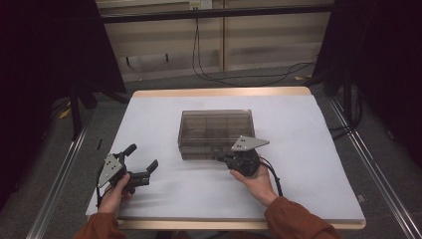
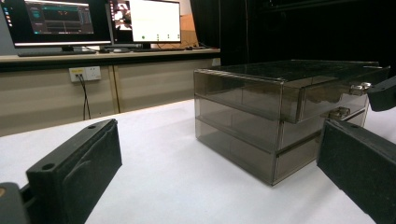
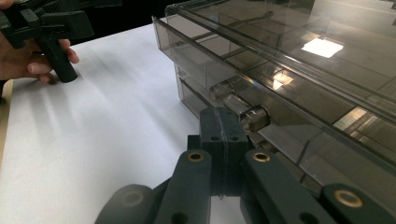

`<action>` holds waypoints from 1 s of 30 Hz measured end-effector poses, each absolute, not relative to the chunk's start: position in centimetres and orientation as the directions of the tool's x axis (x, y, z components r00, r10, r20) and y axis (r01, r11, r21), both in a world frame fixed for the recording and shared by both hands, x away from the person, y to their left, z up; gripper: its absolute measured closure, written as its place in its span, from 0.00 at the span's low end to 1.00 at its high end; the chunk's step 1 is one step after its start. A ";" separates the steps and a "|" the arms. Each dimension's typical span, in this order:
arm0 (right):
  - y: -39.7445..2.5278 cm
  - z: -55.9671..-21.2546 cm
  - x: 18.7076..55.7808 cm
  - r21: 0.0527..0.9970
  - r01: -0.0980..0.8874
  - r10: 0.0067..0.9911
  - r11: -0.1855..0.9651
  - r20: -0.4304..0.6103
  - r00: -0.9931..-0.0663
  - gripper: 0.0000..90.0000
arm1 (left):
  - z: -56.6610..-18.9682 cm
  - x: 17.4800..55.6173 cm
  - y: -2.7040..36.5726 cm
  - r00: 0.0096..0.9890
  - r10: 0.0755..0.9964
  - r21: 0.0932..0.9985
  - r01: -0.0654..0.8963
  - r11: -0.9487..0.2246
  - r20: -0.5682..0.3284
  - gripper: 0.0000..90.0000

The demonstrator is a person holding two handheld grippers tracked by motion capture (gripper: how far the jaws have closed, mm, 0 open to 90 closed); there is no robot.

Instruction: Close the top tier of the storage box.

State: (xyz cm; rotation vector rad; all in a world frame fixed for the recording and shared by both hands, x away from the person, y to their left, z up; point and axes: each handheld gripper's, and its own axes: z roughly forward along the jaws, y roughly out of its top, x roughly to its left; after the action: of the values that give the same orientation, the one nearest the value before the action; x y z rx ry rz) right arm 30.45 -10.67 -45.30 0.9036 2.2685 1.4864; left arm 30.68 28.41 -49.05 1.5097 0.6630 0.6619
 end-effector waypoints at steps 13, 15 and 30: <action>-11.0 -45.3 30.6 0.898 0.346 0.646 0.270 0.098 -0.757 1.00 | -49.0 30.7 28.4 0.665 0.747 0.999 0.017 -0.037 0.017 0.00; -11.0 -45.4 30.7 0.901 0.346 0.649 0.262 0.101 -0.754 1.00 | -49.0 30.7 28.4 0.665 0.747 0.999 0.017 -0.037 0.017 0.00; -11.0 -45.6 31.3 0.905 0.355 0.670 0.233 0.115 -0.733 1.00 | -49.0 30.7 28.4 0.665 0.746 0.999 0.016 -0.037 0.017 0.00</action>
State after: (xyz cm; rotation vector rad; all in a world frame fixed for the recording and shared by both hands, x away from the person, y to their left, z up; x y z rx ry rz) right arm 31.27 -11.01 -45.60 0.9553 2.2130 1.4995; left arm 30.68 28.41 -49.05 1.5097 0.6620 0.6622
